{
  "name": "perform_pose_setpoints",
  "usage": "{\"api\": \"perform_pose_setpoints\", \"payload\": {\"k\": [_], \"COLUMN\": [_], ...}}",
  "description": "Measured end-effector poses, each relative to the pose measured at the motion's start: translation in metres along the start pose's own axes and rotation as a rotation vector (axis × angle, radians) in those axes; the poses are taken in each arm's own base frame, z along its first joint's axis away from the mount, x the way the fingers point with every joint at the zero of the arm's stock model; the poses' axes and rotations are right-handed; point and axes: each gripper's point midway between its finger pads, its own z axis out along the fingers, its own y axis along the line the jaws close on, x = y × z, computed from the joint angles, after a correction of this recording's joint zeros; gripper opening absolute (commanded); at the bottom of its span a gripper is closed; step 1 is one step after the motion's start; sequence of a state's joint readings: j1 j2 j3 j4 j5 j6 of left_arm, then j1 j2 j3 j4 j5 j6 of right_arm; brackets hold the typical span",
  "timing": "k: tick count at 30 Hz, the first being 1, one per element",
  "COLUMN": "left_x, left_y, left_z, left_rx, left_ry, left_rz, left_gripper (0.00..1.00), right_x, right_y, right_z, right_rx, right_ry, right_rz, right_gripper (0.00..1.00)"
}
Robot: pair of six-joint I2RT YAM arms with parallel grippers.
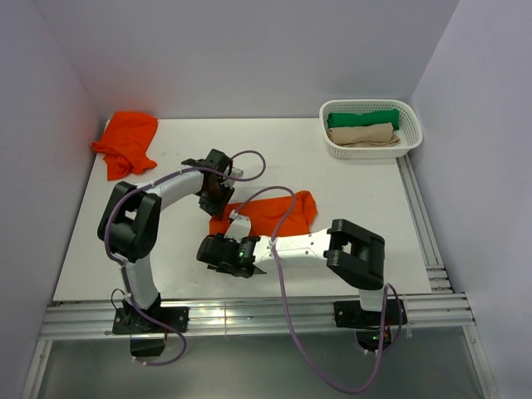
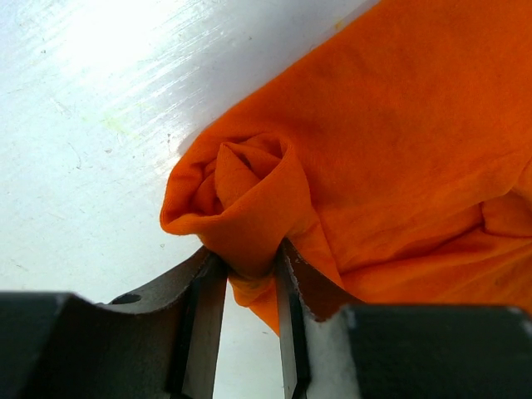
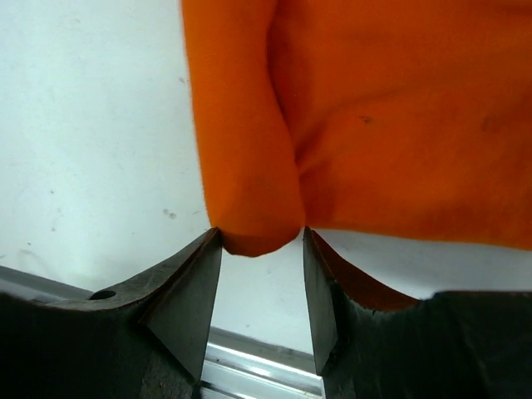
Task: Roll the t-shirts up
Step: Roll the tshirt
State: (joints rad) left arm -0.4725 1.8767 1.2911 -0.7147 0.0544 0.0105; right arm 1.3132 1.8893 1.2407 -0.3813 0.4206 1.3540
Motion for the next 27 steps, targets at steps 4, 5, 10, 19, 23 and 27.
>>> {"api": "perform_pose_setpoints", "payload": {"k": [4,5,10,19,23,27], "left_x": [0.000,0.000,0.000,0.000,0.000,0.000], "left_y": [0.000,0.000,0.000,-0.001,-0.001,0.000], "left_z": [0.000,0.000,0.000,-0.001,-0.001,-0.001], "left_rx": [0.000,-0.001,-0.002,-0.006,-0.006,-0.007], "left_ry": [0.000,0.000,0.000,0.002,0.004,0.003], "left_rz": [0.002,0.002,0.003,0.007,0.006,0.004], "left_gripper": [0.34,0.34,0.34,0.34,0.34,0.36], "right_x": [-0.014,-0.017,-0.042,-0.075,-0.090,-0.096], "right_y": [0.019,0.025,0.055,0.051,0.045,0.042], "right_z": [-0.015,-0.019,-0.038,0.007,0.027,0.033], "right_rx": [-0.004,-0.013,-0.050,-0.008,0.017,0.027], "right_ry": [-0.035,-0.044,-0.110,-0.200,-0.240,-0.258], "right_rz": [-0.035,-0.041,-0.067,-0.120,-0.124,-0.122], "right_gripper": [0.52,0.52,0.47,0.45,0.45,0.45]}}
